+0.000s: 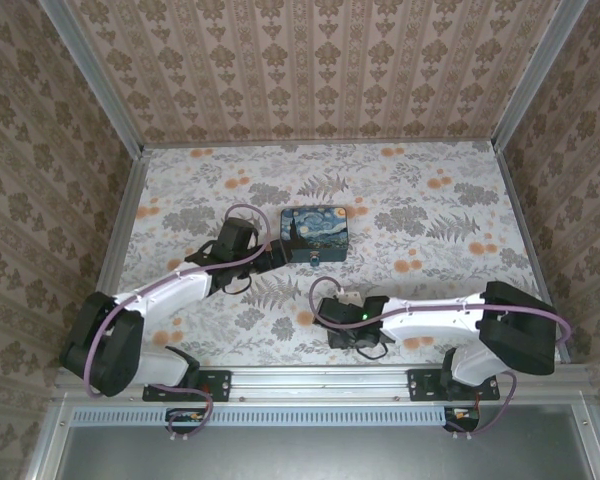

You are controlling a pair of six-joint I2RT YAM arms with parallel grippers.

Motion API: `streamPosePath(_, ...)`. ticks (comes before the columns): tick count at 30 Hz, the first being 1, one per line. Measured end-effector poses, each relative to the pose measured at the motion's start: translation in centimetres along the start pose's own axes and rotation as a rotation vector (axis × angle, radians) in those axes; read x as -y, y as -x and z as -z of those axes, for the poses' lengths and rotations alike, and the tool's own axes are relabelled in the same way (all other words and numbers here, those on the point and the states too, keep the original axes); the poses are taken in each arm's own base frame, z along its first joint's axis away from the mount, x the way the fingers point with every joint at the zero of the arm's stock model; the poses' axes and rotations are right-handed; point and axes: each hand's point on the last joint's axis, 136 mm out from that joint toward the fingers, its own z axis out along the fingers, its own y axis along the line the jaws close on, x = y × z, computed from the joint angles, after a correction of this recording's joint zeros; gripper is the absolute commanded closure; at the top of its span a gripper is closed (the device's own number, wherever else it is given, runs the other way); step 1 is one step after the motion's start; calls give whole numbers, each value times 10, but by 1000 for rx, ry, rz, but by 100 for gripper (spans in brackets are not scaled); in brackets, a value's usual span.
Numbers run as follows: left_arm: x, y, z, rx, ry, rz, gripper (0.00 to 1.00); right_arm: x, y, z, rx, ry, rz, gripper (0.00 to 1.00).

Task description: Unlock a padlock with a key

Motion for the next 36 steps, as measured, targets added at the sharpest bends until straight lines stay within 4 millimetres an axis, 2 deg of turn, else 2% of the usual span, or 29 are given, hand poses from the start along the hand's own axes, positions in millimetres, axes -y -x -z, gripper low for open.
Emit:
streamPosePath(2, -1, -1, -2, -6, 4, 0, 0, -3, 1, -1, -2, -2, 17, 70)
streamPosePath(5, -1, -3, -3, -11, 5, -2, 0, -9, 3, -2, -4, 0, 42, 95)
streamPosePath(6, -1, -3, -3, -11, 4, -2, 0, -10, 3, -3, -5, 0, 46, 100)
streamPosePath(13, -1, -5, -4, -16, 7, -3, 0, -30, 16, 2, 20, 51, 49, 100)
streamPosePath(18, -1, -9, -6, -28, 11, -9, 0, -47, 42, 3, 72, 167, -46, 100)
streamPosePath(20, -1, -10, -7, -32, 11, -10, 0, -45, 52, 4, 95, 202, -101, 100)
streamPosePath(23, -1, -14, -10, -43, 15, -15, 0, -31, 60, 1, 119, 220, -184, 100)
streamPosePath(28, -1, -19, -13, -60, 22, -23, 0, -10, 54, -9, 120, 211, -257, 100)
streamPosePath(33, -3, -27, -19, -82, 36, -29, 0, -11, 53, -11, 118, 227, -276, 100)
streamPosePath(34, -3, -28, -20, -85, 37, -30, 0, -13, 54, -11, 120, 236, -277, 96)
streamPosePath(36, -3, -29, -21, -90, 38, -34, 0, -18, 54, -11, 112, 258, -276, 74)
